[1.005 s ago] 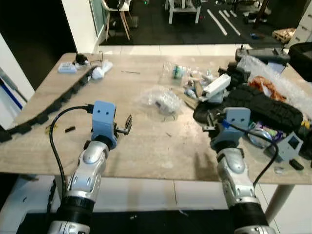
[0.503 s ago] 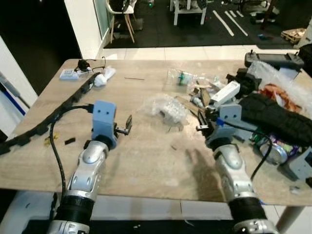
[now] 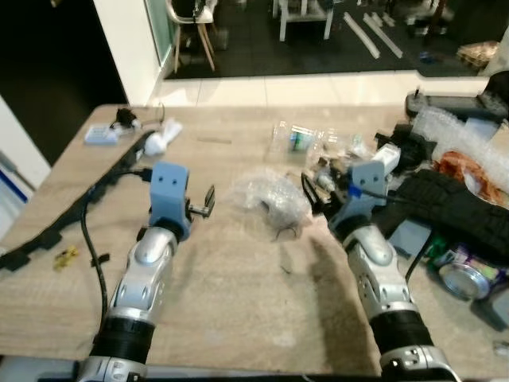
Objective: Picking trash to rubbish bin
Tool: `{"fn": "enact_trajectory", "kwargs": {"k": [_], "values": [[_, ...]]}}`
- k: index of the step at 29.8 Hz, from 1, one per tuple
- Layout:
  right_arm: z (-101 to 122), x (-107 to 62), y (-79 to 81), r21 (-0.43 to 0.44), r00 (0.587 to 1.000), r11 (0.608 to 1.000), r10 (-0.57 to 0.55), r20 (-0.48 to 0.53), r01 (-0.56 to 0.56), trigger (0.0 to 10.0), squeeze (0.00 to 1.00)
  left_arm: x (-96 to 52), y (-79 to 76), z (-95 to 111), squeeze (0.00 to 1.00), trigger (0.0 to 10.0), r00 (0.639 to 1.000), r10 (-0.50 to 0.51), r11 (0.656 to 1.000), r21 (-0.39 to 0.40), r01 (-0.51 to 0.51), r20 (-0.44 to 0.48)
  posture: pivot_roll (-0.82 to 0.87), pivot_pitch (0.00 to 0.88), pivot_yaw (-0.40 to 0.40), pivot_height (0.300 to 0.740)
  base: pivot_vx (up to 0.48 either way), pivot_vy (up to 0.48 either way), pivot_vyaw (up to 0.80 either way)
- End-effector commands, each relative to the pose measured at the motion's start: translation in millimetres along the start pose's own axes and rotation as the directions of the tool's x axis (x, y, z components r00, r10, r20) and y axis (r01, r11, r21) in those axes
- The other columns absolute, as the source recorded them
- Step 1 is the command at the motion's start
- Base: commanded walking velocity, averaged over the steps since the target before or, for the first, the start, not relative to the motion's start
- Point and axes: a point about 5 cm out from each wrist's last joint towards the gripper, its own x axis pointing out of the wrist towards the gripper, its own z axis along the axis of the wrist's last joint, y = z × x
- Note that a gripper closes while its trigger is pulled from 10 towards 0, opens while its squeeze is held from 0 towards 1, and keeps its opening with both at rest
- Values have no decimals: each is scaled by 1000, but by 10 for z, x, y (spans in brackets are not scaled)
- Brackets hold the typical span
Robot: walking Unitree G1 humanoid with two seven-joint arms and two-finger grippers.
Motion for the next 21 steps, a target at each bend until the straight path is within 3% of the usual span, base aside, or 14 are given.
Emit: {"fn": "enact_trajectory", "kwargs": {"k": [1, 7, 9, 17, 21], "values": [[-84, -5, 88, 29, 999, 999, 41, -32, -40, 10000, 1000, -37, 72, -82, 0, 10000, 999, 16, 1000, 7, -16, -32, -4, 123, 56, 740, 334, 0, 0], [-130, 19, 240, 54, 984, 985, 167, -68, -164, 10000, 1000, -47, 62, -106, 0, 10000, 999, -3, 1000, -10, 3, -40, -1, 129, 52, 740, 111, 0, 0], [-144, 26, 333, 106, 968, 967, 238, -73, -230, 10000, 0, -71, 91, -108, 0, 10000, 1000, 0, 1000, -12, 0, -24, 3, 134, 51, 740, 0, 0, 0], [-258, 26, 440, 79, 944, 953, 302, -135, -293, 10000, 0, -166, 257, -55, 0, 10000, 999, -15, 1000, 14, 15, 47, 8, 136, 48, 740, 0, 0, 0], [-369, -6, 469, 78, 923, 944, 331, -196, -321, 10000, 0, -266, 254, -37, 0, 10000, 985, -160, 987, 33, 158, 70, 17, 139, 48, 740, 0, 0, 0]]}}
